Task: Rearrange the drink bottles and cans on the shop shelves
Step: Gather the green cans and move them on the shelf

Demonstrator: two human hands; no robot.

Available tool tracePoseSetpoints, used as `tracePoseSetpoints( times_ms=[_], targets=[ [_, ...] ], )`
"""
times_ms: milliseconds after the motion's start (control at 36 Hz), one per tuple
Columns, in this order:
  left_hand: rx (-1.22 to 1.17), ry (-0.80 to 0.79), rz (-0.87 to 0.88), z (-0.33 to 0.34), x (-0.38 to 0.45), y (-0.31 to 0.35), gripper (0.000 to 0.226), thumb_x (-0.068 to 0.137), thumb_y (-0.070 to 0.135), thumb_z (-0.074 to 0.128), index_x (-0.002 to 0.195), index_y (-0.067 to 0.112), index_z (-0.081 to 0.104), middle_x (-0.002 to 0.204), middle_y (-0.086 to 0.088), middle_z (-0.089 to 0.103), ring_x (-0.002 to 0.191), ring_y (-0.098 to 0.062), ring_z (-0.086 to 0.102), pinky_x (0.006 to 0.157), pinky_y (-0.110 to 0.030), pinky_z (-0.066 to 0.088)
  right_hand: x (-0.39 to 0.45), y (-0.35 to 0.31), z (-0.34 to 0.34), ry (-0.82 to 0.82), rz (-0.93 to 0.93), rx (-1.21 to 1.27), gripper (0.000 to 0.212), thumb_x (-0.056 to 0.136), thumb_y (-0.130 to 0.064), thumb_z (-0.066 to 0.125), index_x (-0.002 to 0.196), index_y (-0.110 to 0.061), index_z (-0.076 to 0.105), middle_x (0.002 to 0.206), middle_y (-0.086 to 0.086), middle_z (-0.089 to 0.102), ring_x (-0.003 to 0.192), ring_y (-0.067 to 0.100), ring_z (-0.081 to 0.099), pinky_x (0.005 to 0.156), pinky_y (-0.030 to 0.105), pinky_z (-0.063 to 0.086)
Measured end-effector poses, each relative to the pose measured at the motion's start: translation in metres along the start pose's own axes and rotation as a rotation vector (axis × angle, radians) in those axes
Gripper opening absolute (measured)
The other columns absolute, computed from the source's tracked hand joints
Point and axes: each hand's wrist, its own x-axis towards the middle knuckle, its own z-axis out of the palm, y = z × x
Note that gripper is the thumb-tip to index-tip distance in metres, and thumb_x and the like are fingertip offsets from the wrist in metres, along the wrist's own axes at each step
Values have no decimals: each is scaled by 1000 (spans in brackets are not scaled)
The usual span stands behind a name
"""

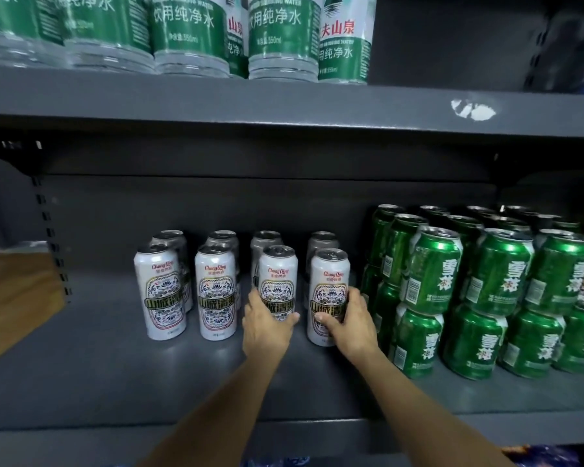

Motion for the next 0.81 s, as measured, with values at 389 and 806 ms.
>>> tracePoseSetpoints(
  times_ms=[389, 806],
  targets=[
    [-15, 53, 41, -2, 4, -3, 81, 70, 22, 83, 137, 10, 39, 125, -12, 40, 114, -32, 50, 98, -36, 39, -2, 7, 23, 96, -13, 56, 67, 92, -29, 58, 148, -20, 22, 140, 1, 49, 123, 24, 50, 86, 30, 39],
    [-81, 554, 137, -56, 6, -18, 73, 71, 15, 79, 133, 5, 43, 123, -18, 48, 116, -36, 45, 96, -49, 37, -26, -28, 31, 574, -409, -83, 39, 86, -32, 51, 119, -13, 49, 112, 5, 55, 100, 23, 47, 80, 33, 34]
  ],
)
